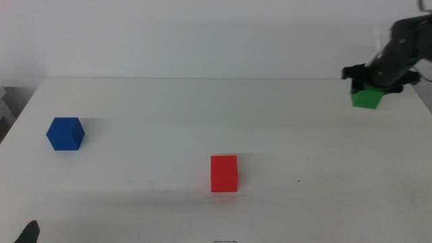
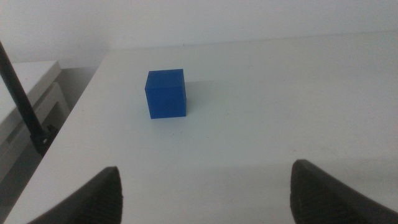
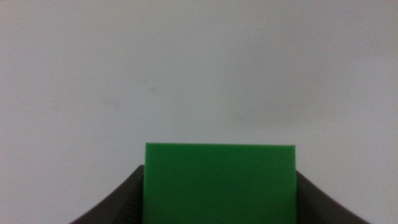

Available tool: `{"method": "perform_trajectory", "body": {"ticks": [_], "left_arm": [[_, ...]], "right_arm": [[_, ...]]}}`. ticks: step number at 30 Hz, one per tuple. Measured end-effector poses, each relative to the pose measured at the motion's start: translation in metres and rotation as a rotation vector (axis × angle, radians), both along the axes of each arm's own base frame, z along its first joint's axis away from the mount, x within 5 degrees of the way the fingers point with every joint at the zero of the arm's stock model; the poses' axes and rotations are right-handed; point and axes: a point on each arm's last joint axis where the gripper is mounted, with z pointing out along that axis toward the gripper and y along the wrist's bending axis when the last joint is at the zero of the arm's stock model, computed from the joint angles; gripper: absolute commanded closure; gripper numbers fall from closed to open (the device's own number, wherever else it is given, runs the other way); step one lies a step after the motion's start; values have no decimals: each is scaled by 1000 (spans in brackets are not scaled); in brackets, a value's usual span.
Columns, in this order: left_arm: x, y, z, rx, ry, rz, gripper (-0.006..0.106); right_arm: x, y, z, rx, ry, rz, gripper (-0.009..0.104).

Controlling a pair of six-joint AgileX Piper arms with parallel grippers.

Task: Stack red cubes first, then green, then blue cubes in a specific spot.

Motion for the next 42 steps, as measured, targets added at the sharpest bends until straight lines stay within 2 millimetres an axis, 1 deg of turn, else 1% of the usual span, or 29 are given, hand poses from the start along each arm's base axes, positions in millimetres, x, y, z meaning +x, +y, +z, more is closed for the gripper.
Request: {"method": "perform_trajectory", "body": {"ticks": [1, 2, 4, 5, 7, 8, 9, 11, 13, 16, 19, 23, 25, 29, 32, 35, 38, 42], "left_arm": [[0, 0, 0, 0, 0, 0, 9], [0, 0, 0, 0, 0, 0, 9], [0, 0, 0, 0, 0, 0, 9], [0, 0, 0, 0, 0, 0, 9], [0, 0, 0, 0, 0, 0, 9], [0, 0, 0, 0, 0, 0, 9], [0, 0, 0, 0, 0, 0, 9], [0, 0, 0, 0, 0, 0, 9], [0, 0, 0, 0, 0, 0, 9], [0, 0, 0, 0, 0, 0, 9], [0, 0, 0, 0, 0, 0, 9], [0, 0, 0, 0, 0, 0, 9], [0, 0, 0, 0, 0, 0, 9], [0, 0, 0, 0, 0, 0, 9], [0, 0, 0, 0, 0, 0, 9], [0, 0, 0, 0, 0, 0, 9], [0, 0, 0, 0, 0, 0, 9], [0, 0, 0, 0, 0, 0, 9]], "right_arm": [[-12, 0, 15, 12, -30, -10, 96], [-25, 1, 19, 19, -32, -15, 96], [-54, 8, 40, 41, -80, -15, 96], [-65, 15, 48, 49, -94, -6, 96], [-89, 35, 68, 66, -111, 17, 96], [-97, 45, 77, 73, -116, 30, 96], [-106, 59, 84, 77, -111, 48, 96], [-119, 85, 91, 79, -94, 77, 96], [-132, 115, 90, 77, -69, 99, 96], [-149, 157, 83, 86, -41, 113, 96], [-161, 187, 77, 99, -46, 104, 96], [-169, 223, 76, 86, -67, 110, 96], [-170, 241, 77, 65, -75, 110, 96], [-171, 274, 69, 22, -54, 134, 96], [-170, 291, 56, -20, -25, 156, 96], [-170, 301, 41, -38, 10, 175, 96], [-171, 306, 29, -52, 46, 182, 96], [-170, 307, 23, -57, 63, 183, 96]]}}
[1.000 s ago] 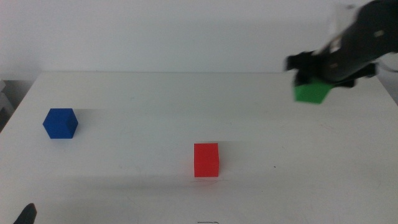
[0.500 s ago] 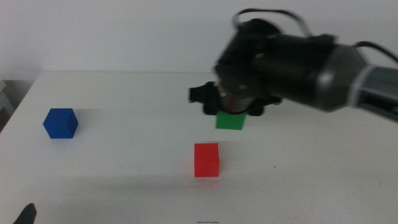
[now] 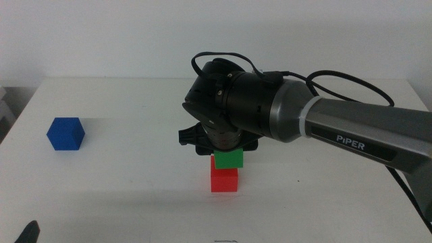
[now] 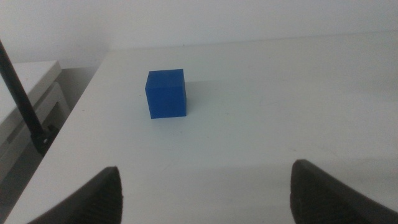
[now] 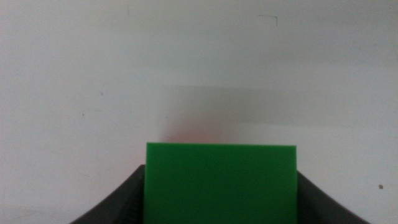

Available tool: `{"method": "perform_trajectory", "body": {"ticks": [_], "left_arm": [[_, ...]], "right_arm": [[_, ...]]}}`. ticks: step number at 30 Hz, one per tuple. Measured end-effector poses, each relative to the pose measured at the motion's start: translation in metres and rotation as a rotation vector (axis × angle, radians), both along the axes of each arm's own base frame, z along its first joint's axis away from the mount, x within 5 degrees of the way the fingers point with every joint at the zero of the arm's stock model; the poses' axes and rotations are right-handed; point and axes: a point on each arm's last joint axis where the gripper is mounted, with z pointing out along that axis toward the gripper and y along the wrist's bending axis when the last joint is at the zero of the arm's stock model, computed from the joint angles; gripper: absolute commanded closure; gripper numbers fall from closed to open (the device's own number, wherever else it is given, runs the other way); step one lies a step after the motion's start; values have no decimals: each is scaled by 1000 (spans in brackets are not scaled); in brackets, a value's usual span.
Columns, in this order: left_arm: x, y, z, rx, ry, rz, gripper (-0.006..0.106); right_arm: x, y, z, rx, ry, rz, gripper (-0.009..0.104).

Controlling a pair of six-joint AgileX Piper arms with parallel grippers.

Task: Stack red cubes first, then green, then blue cubes in a specific spot.

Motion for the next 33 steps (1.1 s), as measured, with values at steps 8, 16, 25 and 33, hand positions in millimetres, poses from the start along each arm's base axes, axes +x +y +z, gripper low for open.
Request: {"method": "perform_trajectory", "body": {"ticks": [8, 16, 25, 33], "left_arm": [[0, 0, 0, 0, 0, 0, 9], [0, 0, 0, 0, 0, 0, 9], [0, 0, 0, 0, 0, 0, 9], [0, 0, 0, 0, 0, 0, 9]], "right_arm": [[1, 1, -4, -10, 7, 16, 96], [1, 4, -11, -6, 23, 18, 96], [2, 7, -14, 8, 15, 30, 96], [2, 6, -15, -4, 23, 9, 96]]}}
